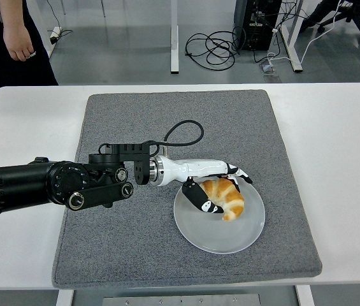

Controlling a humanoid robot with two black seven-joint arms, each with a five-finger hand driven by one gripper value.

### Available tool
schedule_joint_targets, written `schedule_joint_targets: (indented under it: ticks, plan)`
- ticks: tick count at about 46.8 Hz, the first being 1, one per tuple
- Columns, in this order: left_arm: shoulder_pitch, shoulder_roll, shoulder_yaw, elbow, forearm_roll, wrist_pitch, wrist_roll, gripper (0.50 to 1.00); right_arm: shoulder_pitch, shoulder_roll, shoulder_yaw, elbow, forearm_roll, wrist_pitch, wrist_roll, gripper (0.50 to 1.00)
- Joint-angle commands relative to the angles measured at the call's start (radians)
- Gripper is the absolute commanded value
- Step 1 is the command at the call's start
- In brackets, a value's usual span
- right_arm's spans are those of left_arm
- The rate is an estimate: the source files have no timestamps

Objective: Place the bread on the plate

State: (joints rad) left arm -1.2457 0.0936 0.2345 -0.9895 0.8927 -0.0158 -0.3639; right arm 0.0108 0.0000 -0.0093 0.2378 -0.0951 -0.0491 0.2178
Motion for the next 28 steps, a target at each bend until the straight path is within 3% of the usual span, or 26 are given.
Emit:
schedule_joint_targets:
  ticks: [1,19,28]
  plan:
    - [0.000,0.000,0.000,-0.002,0.000,-0.001,0.000,0.819,0.000,0.000,0.000,0.000,0.000,0.000,0.000,1.000]
    - [-0.008,0.014,-0.007,-0.015,-0.002,-0.001,-0.001,0.858,0.002,0.000,0.002,0.000,0.000,0.000,0.000,1.000]
    - [-0.018,0.070,-0.084,-0.047,-0.002,-0.027,0.000,0.869,0.002,0.000,0.000,0.000,0.000,0.000,0.000,1.000]
